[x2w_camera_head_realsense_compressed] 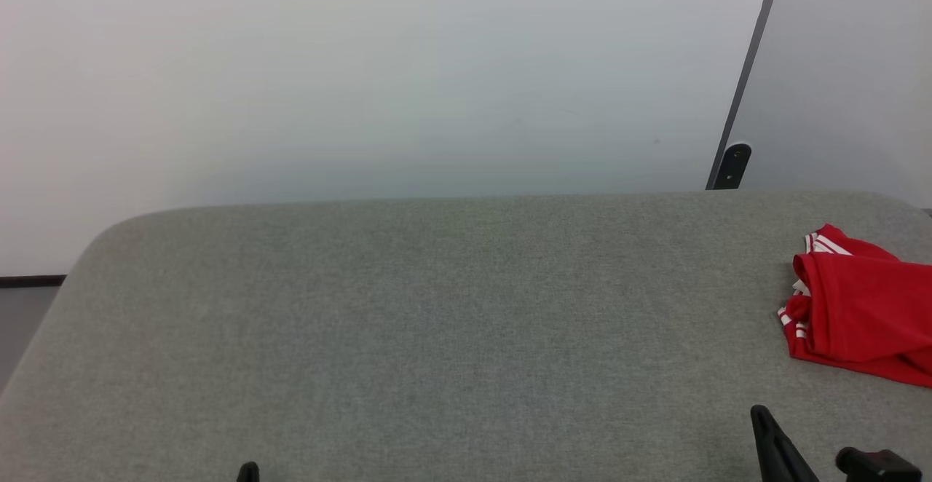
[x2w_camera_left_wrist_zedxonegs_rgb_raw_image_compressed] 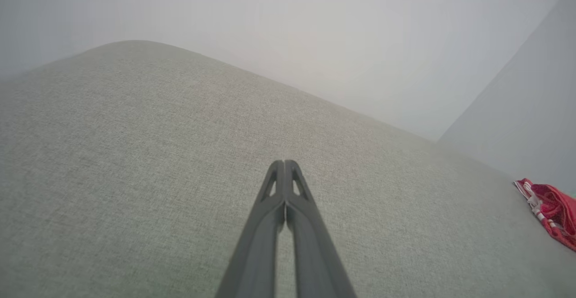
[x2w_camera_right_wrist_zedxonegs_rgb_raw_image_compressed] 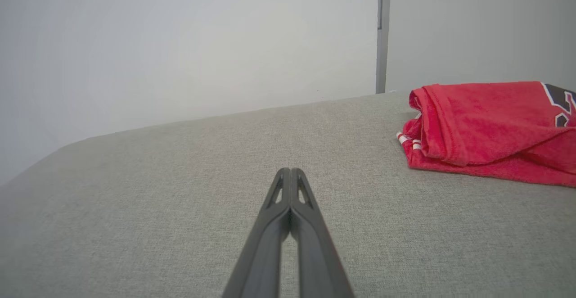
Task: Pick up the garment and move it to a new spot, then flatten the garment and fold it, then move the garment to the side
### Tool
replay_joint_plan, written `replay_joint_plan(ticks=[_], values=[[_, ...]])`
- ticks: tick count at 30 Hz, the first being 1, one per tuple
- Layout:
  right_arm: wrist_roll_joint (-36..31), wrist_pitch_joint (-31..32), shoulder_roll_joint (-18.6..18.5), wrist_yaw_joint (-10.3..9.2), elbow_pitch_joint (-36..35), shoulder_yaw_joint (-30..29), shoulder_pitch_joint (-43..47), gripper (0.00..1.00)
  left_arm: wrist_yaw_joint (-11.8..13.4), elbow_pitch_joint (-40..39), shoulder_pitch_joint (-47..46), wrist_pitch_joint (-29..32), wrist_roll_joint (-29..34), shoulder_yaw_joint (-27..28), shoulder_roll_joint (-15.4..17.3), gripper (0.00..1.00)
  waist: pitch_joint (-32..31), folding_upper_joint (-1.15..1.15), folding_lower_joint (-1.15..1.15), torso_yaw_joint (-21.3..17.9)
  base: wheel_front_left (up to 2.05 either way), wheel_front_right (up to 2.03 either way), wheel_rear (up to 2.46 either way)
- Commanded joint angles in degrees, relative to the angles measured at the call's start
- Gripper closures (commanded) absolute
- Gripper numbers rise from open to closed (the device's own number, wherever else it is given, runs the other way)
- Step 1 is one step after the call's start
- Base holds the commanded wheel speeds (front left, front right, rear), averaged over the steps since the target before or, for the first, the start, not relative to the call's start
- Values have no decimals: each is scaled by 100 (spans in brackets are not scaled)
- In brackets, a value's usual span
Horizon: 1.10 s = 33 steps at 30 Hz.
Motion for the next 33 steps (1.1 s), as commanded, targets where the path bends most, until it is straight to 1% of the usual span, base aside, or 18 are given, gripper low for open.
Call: replay_joint_plan(ticks=[1, 16, 33], values=[[165, 28, -4, -1, -91, -46, -194, 100, -2, -68, -160, 19, -155, 14, 27, 100, 3, 0, 0, 1, 0, 0, 0], [1645, 402, 73, -1, -90, -218, -394, 100, -6, 56, -552, 409, -1533, 34, 42, 100, 83, 0, 0, 11, 0, 0, 0], [3041, 760, 145, -2, -81, -386, -596, 100, -10, 176, -922, 777, -2833, 52, 57, 100, 174, 0, 0, 23, 0, 0, 0]])
